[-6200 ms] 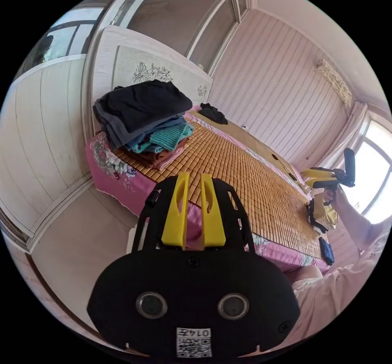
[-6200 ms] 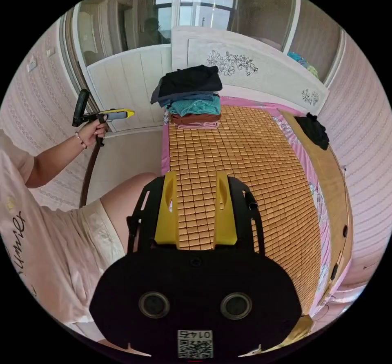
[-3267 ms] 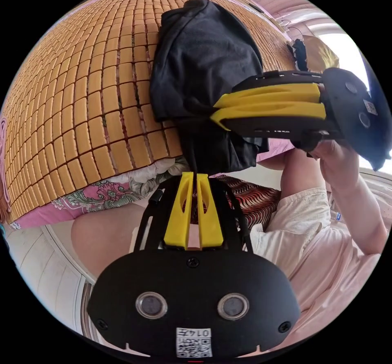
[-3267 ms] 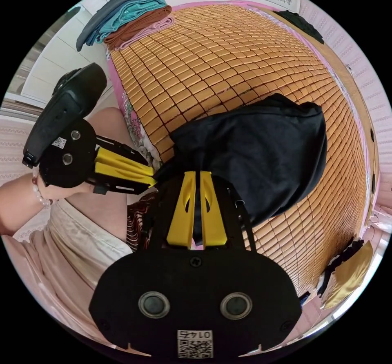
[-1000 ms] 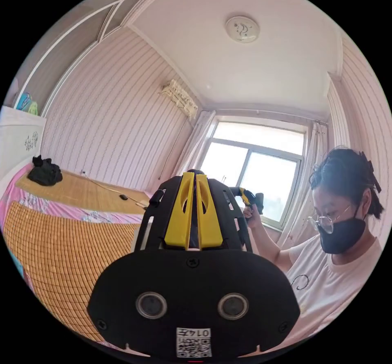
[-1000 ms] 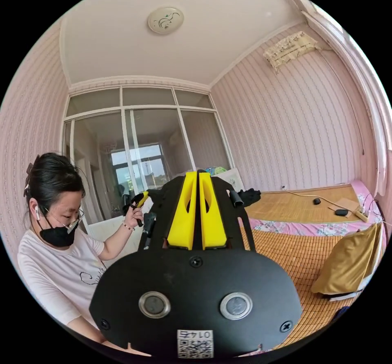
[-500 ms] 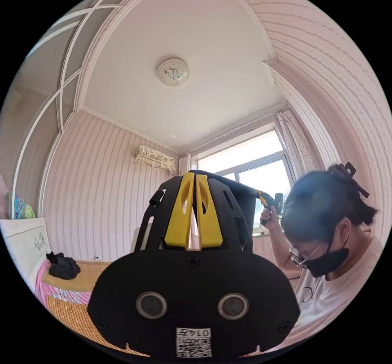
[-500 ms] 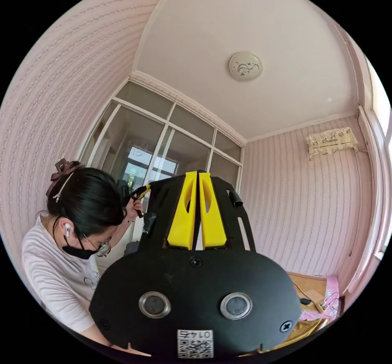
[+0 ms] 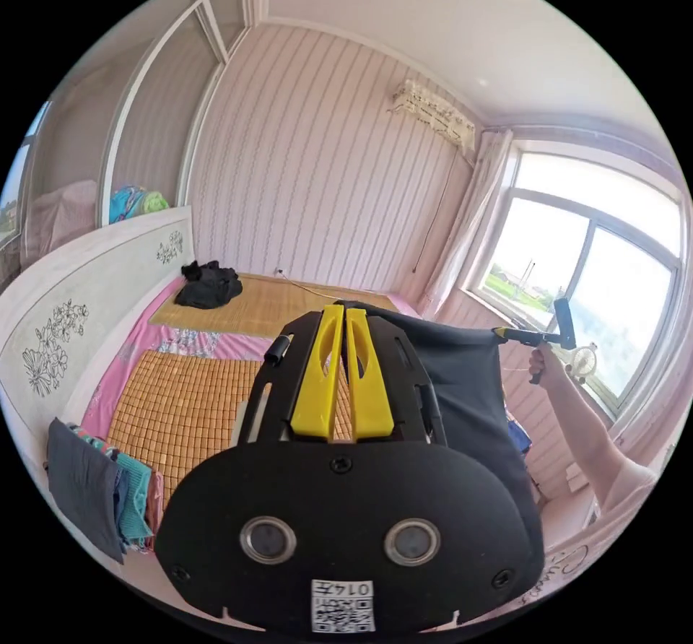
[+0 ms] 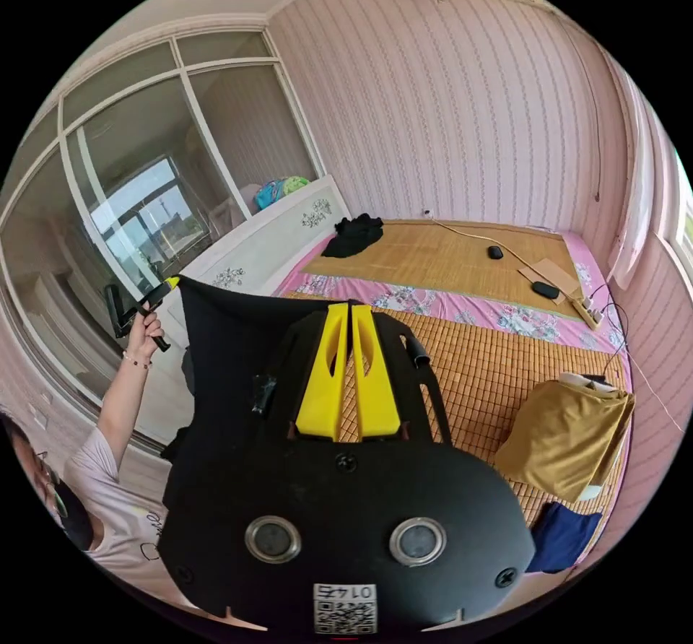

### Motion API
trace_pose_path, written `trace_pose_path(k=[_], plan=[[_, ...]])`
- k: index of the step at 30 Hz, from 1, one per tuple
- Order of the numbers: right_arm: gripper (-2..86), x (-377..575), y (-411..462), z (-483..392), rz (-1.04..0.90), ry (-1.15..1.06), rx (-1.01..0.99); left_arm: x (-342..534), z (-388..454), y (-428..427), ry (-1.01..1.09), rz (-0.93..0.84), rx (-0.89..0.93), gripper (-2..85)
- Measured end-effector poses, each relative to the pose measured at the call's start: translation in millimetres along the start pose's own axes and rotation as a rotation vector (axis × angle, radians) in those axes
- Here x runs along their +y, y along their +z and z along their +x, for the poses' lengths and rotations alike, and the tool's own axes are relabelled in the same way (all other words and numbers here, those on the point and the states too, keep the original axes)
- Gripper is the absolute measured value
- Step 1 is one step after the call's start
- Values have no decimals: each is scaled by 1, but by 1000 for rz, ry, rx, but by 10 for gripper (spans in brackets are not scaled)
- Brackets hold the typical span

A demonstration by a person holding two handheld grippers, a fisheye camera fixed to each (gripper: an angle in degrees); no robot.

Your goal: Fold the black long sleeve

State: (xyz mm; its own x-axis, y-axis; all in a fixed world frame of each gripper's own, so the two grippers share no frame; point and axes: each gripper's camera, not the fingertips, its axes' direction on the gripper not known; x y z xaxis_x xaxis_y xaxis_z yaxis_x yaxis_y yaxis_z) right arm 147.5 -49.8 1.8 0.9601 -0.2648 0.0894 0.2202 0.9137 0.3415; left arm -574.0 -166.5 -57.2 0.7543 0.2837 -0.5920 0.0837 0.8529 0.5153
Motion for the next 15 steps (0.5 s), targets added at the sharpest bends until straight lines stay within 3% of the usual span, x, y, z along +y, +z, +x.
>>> trace_pose_path(k=[3, 7, 10, 15], plan=[[0, -49, -41, -48, 225, -174, 92, -39, 13, -22, 22, 179, -11, -10], [1, -67, -55, -88, 338, -350, 139, -62, 27, -48, 70, 326, -11, -10], [1, -53, -19, -77, 268, -382, 158, -36, 16, -29, 91, 299, -26, -10], [2, 37, 101, 13, -66, -221, 95, 114, -51, 76, 23, 11, 18, -10]])
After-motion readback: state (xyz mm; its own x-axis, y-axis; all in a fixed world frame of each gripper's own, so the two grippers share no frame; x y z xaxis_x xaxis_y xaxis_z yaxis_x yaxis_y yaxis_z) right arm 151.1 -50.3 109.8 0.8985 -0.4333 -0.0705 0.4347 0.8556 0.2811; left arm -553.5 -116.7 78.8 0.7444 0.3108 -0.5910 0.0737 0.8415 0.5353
